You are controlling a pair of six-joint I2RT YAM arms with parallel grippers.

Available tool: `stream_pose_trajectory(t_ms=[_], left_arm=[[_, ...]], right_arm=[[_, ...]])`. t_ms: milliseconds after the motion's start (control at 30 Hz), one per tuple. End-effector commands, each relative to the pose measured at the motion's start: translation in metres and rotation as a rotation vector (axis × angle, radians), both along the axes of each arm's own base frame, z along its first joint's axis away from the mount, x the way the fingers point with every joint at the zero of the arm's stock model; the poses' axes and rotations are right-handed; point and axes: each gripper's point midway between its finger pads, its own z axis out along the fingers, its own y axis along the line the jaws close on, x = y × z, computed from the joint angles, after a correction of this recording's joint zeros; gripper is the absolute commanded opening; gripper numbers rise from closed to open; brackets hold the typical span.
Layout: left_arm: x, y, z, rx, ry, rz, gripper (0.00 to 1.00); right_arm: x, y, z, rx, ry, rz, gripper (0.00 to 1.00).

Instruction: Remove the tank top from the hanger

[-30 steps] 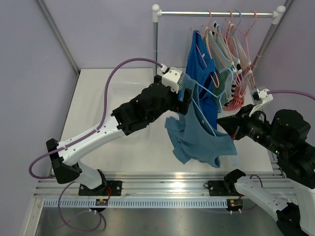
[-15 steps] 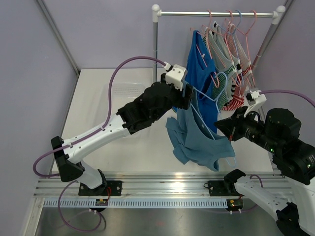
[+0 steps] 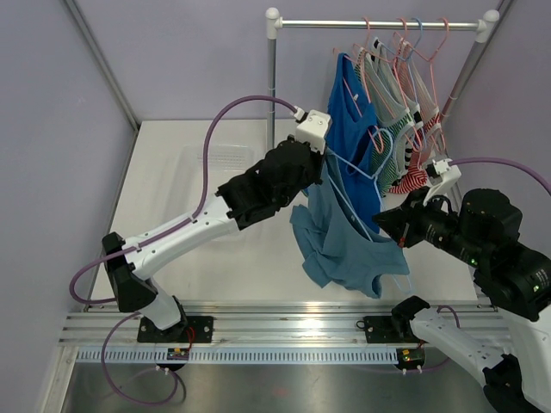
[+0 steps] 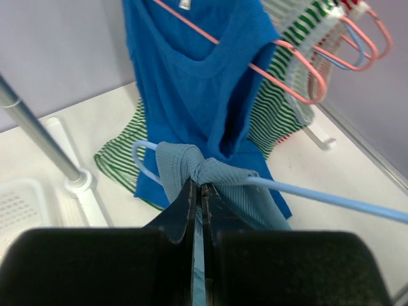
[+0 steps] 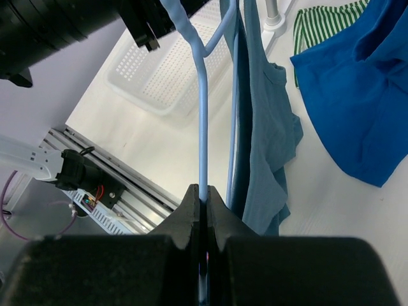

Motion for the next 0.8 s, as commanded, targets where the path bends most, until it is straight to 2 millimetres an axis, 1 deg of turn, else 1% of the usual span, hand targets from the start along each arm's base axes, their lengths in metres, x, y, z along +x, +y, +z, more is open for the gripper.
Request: stream_pose_trajectory(t_ms=[0, 67, 100, 133, 167, 200, 233, 300, 400, 467, 500, 567, 600, 633, 667, 700, 733, 767], left_arm=[[0.02, 0.027, 0.037, -0.079, -0.05, 0.169, 0.0], [0.027, 0.043, 0.035, -0.069, -0.048, 0.243, 0.0], [0.034, 0.054, 0.032, -0.074, -0.029, 0.282, 0.0], [0.037, 0.061, 0.029, -0.079, -0.019, 0.303, 0.0], [0.04, 0.066, 0.021, -0.087, 0.004, 0.315, 0.0], [0.048, 0.077, 0.018, -0.093, 0.012, 0.344, 0.0], [0.05, 0.084, 0.018, -0.105, 0.016, 0.36, 0.0], [0.055, 0.092, 0.012, -0.119, 0.039, 0.364, 0.0], [0.059, 0.1, 0.009, -0.135, 0.053, 0.38, 0.0], [0.063, 0.099, 0.003, -0.133, 0.07, 0.376, 0.0], [0.065, 0.102, 0.001, -0.139, 0.084, 0.383, 0.0], [0.063, 0.101, -0.002, -0.151, 0.105, 0.37, 0.0], [0.059, 0.097, -0.004, -0.16, 0.117, 0.347, 0.0], [0.054, 0.093, -0.016, -0.159, 0.14, 0.314, 0.0], [0.045, 0.081, -0.024, -0.169, 0.171, 0.234, 0.0], [0.035, 0.077, -0.013, -0.235, 0.164, 0.186, 0.0], [0.026, 0.074, -0.038, -0.219, 0.201, 0.153, 0.0], [0.014, 0.064, -0.041, -0.245, 0.223, 0.079, 0.0]], right_arm=[[0.001, 0.004, -0.004, -0.021, -0.036, 0.04, 0.0], [-0.003, 0.0, -0.016, -0.053, -0.024, 0.043, 0.0], [-0.005, -0.002, -0.019, -0.061, -0.019, 0.043, 0.0], [-0.008, -0.004, -0.023, -0.074, -0.014, 0.05, 0.0], [-0.014, -0.005, -0.026, -0.072, -0.021, 0.066, 0.0], [-0.017, -0.005, -0.026, -0.072, -0.028, 0.077, 0.0], [-0.02, -0.006, -0.025, -0.068, -0.038, 0.079, 0.0], [-0.026, -0.01, -0.022, -0.055, -0.069, 0.079, 0.0], [-0.038, -0.011, -0.016, -0.041, -0.119, 0.121, 0.0], [-0.047, -0.01, -0.013, -0.034, -0.156, 0.161, 0.0], [-0.049, -0.011, -0.011, -0.03, -0.171, 0.166, 0.0], [-0.05, -0.015, -0.006, -0.012, -0.206, 0.14, 0.0], [-0.048, -0.015, 0.002, 0.011, -0.244, 0.13, 0.0], [-0.046, -0.016, 0.007, 0.036, -0.264, 0.111, 0.0], [-0.042, -0.018, 0.006, 0.058, -0.286, 0.076, 0.0], [-0.036, -0.017, 0.025, 0.118, -0.371, 0.056, 0.0], [-0.026, -0.012, 0.016, 0.138, -0.369, 0.04, 0.0], [-0.025, -0.016, 0.024, 0.174, -0.431, 0.011, 0.0]])
